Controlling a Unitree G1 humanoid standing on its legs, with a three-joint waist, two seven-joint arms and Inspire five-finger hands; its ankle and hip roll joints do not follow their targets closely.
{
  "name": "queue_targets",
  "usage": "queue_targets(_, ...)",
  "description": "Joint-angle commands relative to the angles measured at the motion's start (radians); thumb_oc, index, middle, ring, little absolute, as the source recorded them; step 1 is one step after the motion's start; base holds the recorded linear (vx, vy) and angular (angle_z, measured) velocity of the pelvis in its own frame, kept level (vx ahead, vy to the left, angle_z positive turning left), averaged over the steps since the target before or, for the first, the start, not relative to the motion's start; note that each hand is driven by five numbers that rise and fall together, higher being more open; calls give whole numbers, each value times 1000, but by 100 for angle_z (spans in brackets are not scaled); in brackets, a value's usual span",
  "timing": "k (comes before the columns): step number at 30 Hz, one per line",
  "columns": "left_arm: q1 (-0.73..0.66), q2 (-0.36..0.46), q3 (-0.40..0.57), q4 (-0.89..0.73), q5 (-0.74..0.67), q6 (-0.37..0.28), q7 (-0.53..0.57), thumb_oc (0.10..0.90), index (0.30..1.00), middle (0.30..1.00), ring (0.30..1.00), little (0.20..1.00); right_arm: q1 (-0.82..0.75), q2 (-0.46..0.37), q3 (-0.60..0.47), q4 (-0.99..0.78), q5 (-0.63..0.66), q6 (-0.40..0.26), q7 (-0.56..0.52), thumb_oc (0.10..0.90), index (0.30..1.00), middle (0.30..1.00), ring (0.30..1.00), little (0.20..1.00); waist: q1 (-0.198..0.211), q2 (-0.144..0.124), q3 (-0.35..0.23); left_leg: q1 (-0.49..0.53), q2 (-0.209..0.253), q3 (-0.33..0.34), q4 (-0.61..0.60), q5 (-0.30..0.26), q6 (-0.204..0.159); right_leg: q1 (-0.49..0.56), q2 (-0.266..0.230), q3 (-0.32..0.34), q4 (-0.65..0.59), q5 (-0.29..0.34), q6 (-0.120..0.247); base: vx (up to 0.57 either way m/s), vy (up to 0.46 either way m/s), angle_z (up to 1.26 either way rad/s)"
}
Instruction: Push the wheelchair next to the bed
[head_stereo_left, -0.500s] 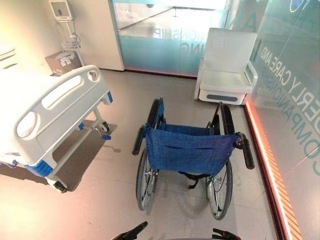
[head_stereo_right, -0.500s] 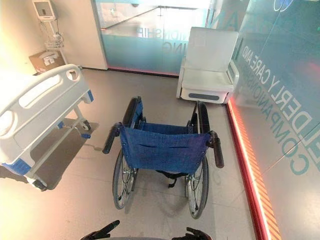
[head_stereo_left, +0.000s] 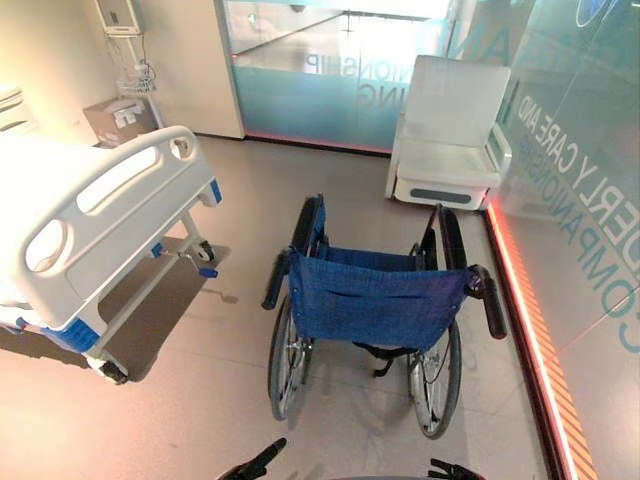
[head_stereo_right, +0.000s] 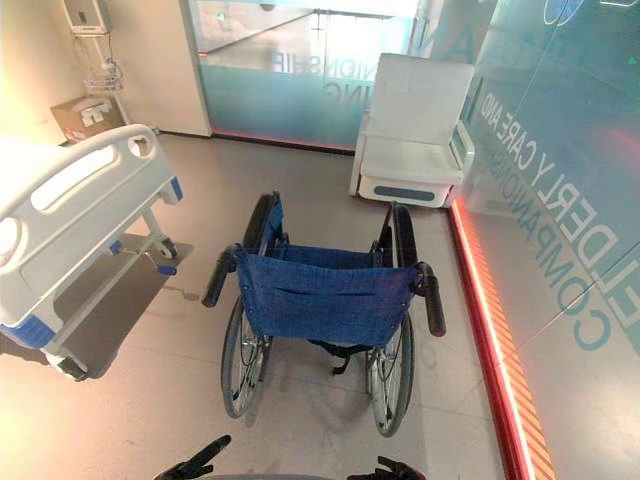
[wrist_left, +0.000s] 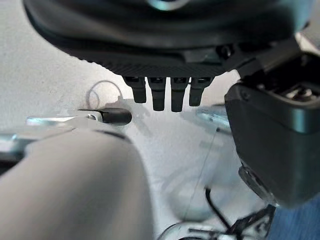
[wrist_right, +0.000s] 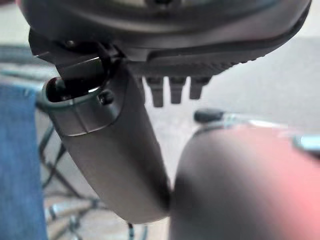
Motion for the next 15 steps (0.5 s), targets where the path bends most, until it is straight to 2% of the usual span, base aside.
queue_targets(1,-110,77,48,27,-73,-31,12,800,900,900,900,900,-77,-123,-70,30,44,5,-52,800,900,900,900,900,-4,10,43,7,25,39,23,-33,-36,15,-53,-33,32,29,48,-40,12,-9)
queue_targets(5,-121,224,140,-57,-104,1,-12,800,900,900,900,900,-85,-274,-171,1,21,4,-22,800,900,900,900,900,-3,12,47,1,29,43,19,-31,-37,9,-55,-31,22,37,54,-45,14,-10)
queue_targets(10,-139,385,207,-158,-141,37,-17,800,900,900,900,900,-110,-427,-237,-62,-11,18,-39,800,900,900,900,900,-1,12,47,-5,28,43,14,-30,-38,3,-59,-32,13,45,60,-43,16,-3)
queue_targets(12,-149,423,220,-182,-171,18,-3,800,900,900,900,900,-125,-468,-247,-84,-23,26,-72,800,900,900,900,900,1,11,47,-7,27,41,12,-31,-37,1,-60,-33,10,47,61,-36,9,-3)
queue_targets(13,-166,472,233,-208,-187,6,18,800,900,900,900,900,-146,-522,-255,-115,-50,47,-110,800,900,900,900,900,0,11,46,-9,26,40,10,-30,-38,-1,-61,-32,8,47,62,-39,11,-1)
queue_targets(15,-191,527,242,-241,-206,-2,38,800,900,900,900,900,-175,-580,-251,-158,-21,69,-137,800,900,900,900,900,1,11,46,-12,26,38,10,-31,-40,-2,-61,-29,7,48,62,-19,5,0)
